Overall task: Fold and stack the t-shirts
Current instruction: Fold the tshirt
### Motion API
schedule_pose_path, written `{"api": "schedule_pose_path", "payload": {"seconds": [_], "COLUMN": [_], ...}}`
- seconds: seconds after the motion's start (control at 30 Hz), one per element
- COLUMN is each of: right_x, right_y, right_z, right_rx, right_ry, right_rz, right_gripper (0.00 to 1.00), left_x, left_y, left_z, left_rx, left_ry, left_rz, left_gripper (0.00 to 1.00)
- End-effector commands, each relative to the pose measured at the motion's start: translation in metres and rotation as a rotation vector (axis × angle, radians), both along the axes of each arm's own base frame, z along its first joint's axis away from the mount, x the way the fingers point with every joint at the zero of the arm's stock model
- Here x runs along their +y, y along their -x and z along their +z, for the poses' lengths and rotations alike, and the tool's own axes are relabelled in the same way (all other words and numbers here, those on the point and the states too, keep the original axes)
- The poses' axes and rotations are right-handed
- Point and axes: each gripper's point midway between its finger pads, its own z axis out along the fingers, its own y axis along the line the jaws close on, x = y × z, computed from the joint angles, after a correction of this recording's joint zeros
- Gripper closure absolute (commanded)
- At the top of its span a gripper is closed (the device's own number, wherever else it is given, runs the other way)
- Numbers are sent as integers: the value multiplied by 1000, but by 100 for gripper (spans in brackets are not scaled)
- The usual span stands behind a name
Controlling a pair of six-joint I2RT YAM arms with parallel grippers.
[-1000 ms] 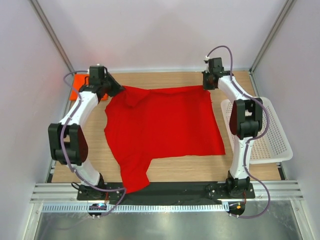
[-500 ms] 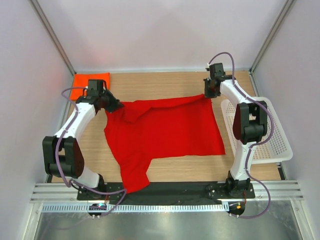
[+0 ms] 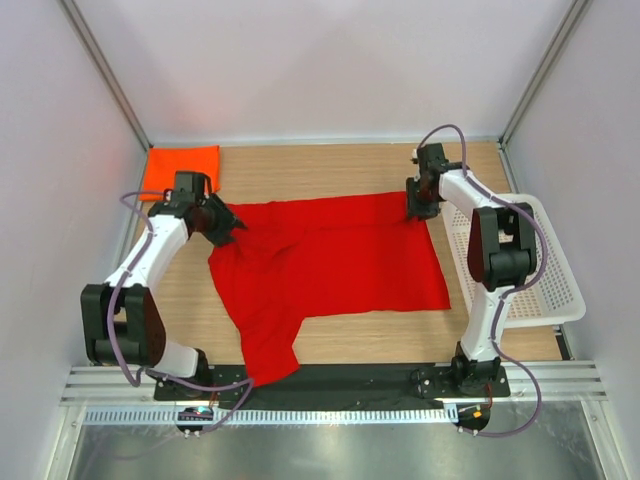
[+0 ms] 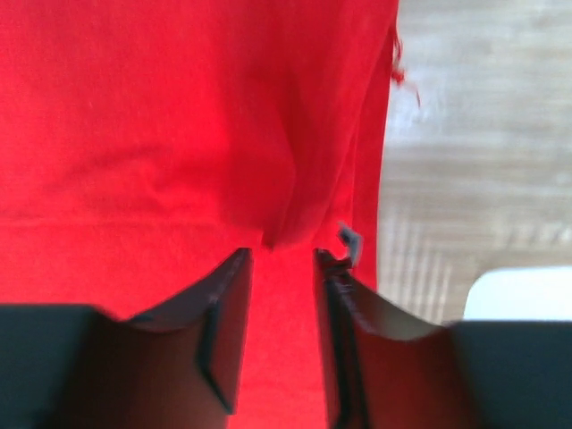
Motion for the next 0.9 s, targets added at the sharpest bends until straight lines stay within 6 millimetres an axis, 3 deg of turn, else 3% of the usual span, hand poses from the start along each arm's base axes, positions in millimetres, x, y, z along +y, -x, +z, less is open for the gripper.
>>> {"api": "schedule_pose_path", "payload": {"seconds": [0.0, 0.07, 0.2, 0.23, 0.27, 0.3, 0.33, 0.37, 0.43, 0.47, 0.5, 0.63, 0.8, 0.87], "right_x": [6, -1, 4, 2, 3, 4, 5, 6, 9, 11, 12, 21, 25, 24], "right_y": [-6, -15, -51, -59, -65, -72, -75, -78, -87, -88, -91, -101, -104, -107], "right_z": [53, 64, 92, 80, 79, 90, 73, 72, 72, 66, 67, 58, 41, 44], "right_rx": [-132, -177, -257, -239, -234, -235, -192, -189, -195, -182, -185, -199, -172, -178], "right_ry": [-49, -19, -37, -20, -20, -22, -17, -24, -39, -57, -70, -130, -158, -153], "right_rz": [-35, -65, -75, -81, -83, -85, -90, -100, -114, -135, -143, -189, -242, -238], "right_gripper": [55, 48, 46, 45, 43, 43, 42, 42, 41, 41, 41, 42, 48, 53], "left_x": [13, 23, 35, 36, 38, 50, 56, 61, 70, 77, 80, 79, 58, 47], "left_y": [15, 15, -14, -23, -30, -44, -45, -52, -70, -75, -83, -106, -131, -137], "left_z": [16, 22, 41, 31, 32, 41, 37, 22, 26, 13, 16, -8, -34, -39], "left_rx": [-39, -49, -153, -134, -145, -160, -122, -74, -101, -73, -85, -62, -97, -104], "left_ry": [-53, -103, -125, -143, -177, -197, -214, -239, -258, -255, -255, -200, -57, 15], "left_rz": [9, 19, -5, -29, -75, -71, -82, -107, -95, -88, -79, -85, -101, -92], "left_gripper": [46, 44, 37, 37, 37, 37, 37, 39, 43, 43, 45, 54, 61, 62]}}
